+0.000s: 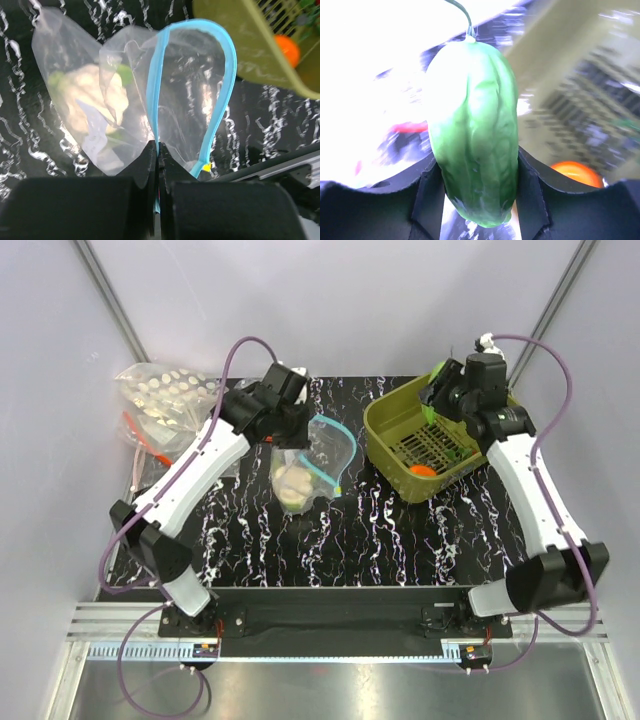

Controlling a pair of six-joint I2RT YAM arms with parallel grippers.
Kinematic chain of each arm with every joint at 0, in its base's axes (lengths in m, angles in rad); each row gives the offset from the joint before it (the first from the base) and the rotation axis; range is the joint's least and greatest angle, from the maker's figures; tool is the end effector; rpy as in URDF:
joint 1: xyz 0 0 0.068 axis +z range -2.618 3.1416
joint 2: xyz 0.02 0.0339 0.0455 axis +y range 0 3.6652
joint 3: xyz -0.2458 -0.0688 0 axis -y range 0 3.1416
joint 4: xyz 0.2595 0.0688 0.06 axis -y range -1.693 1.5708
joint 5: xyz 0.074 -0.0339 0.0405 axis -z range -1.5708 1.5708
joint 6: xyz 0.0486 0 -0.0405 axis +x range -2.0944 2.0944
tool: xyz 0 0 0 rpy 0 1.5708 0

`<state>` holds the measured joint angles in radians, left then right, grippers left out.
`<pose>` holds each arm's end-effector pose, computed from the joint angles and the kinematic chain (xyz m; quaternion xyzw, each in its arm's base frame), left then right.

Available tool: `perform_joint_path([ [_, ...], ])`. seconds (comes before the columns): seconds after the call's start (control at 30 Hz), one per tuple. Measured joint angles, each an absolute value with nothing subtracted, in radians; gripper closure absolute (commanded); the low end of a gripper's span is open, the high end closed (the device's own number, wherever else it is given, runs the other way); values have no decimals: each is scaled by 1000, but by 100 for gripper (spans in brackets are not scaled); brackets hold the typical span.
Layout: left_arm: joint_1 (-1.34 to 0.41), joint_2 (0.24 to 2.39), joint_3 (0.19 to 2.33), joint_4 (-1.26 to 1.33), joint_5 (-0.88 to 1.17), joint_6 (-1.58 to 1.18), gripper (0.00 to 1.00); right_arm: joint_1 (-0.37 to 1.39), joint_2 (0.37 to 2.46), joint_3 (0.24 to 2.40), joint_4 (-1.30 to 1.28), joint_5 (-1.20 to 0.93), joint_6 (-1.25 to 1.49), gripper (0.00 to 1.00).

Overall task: Place the food in the zip-top bag and seal the zipper
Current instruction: Pick up the fake vegetable from the bin, then place the fake vegetable in the zipper food storage bag.

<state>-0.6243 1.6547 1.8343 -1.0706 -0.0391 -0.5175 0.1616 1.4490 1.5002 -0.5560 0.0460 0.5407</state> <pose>0.2950 -0.2102 0.3685 0.0438 0.9416 -0.1646 0.2904 0.3492 0.0547 0.3714 0.1737 0.8434 0.1561 0.4838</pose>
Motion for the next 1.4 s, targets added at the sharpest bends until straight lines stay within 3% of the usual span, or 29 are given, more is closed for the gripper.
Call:
perform_joint_path([
  [0.37, -630, 1752, 1978, -1074, -22, -597, 100, 389, 1366, 1443, -426, -354, 459, 71],
  [0.63, -630, 1753, 1984, -1056, 36, -620, 100, 508, 1415, 1360, -370, -414, 479, 73],
  [0.9, -630, 1753, 1983, -1019, 76, -641, 100, 521, 1488, 1296, -364, -413, 481, 67],
  [0.97, -630, 1753, 1980, -1005, 93, -648, 100, 521, 1507, 1296, -364, -412, 475, 62],
  [1.07, -630, 1742, 1944, -974, 105, -659, 100, 521, 1536, 1297, -363, -411, 464, 26],
  [1.13, -630, 1734, 1916, -971, 105, -664, 100, 521, 1552, 1300, -365, -410, 456, 11],
  [1.23, -630, 1733, 1904, -973, 103, -668, 100, 521, 1578, 1324, -388, -405, 435, 7],
  [1.4, -629, 1730, 1904, -974, 91, -668, 100, 521, 1559, 1369, -450, -347, 395, 10],
])
